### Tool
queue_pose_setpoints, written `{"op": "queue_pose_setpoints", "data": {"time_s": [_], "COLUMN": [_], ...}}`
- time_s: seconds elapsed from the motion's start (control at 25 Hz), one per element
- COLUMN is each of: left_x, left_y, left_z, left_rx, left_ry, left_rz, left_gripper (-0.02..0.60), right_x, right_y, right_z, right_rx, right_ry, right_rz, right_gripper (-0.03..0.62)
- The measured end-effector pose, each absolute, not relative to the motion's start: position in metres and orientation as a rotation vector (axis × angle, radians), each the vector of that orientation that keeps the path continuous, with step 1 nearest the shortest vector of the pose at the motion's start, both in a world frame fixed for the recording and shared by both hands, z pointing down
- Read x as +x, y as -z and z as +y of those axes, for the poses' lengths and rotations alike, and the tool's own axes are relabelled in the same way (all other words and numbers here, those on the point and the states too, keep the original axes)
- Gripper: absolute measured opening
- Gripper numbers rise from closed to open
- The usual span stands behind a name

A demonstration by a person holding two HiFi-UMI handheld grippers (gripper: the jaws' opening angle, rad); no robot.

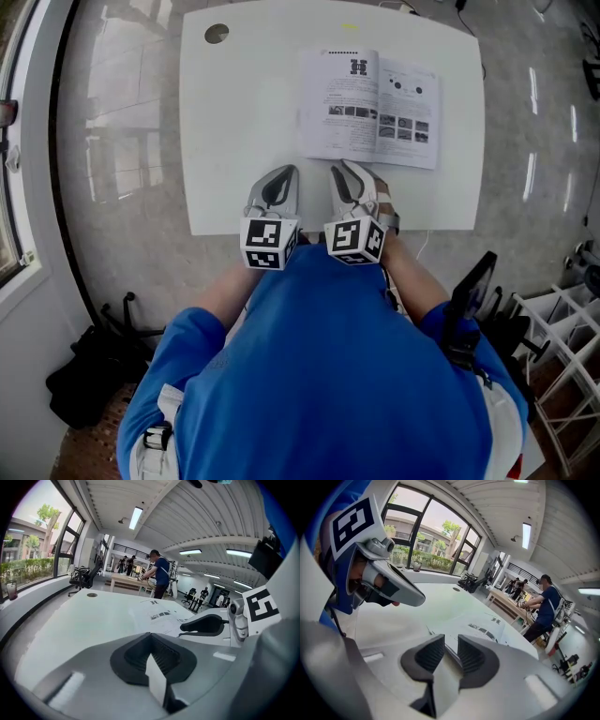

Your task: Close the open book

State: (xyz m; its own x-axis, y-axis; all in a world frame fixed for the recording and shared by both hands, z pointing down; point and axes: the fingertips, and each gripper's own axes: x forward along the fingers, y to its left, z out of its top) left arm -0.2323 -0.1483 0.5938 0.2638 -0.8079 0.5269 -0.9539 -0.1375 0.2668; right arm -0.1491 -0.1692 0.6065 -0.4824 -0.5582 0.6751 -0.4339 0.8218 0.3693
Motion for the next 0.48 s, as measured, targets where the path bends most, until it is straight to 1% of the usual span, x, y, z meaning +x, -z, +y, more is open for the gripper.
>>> {"op": "queue_pose_setpoints", "data": {"time_s": [0.28, 0.48], "left_x": [-0.224, -0.219], "left_y": [-0.618, -0.635], "left_z": [-0.156, -0.156], "left_rx": [2.049, 2.077], "left_ry": [-0.504, -0.655], "left_rz": [-1.554, -1.524], "left_gripper": [0.008, 0.008], "right_x": [-0.151, -0.153], "right_y": [-0.616, -0.624], "right_z": [-0.172, -0.171], "right_rx": [0.700, 0.623], "right_ry": [0.232, 0.399], "right_rz": [-2.125, -2.049], "right_gripper": [0.086, 0.137]}}
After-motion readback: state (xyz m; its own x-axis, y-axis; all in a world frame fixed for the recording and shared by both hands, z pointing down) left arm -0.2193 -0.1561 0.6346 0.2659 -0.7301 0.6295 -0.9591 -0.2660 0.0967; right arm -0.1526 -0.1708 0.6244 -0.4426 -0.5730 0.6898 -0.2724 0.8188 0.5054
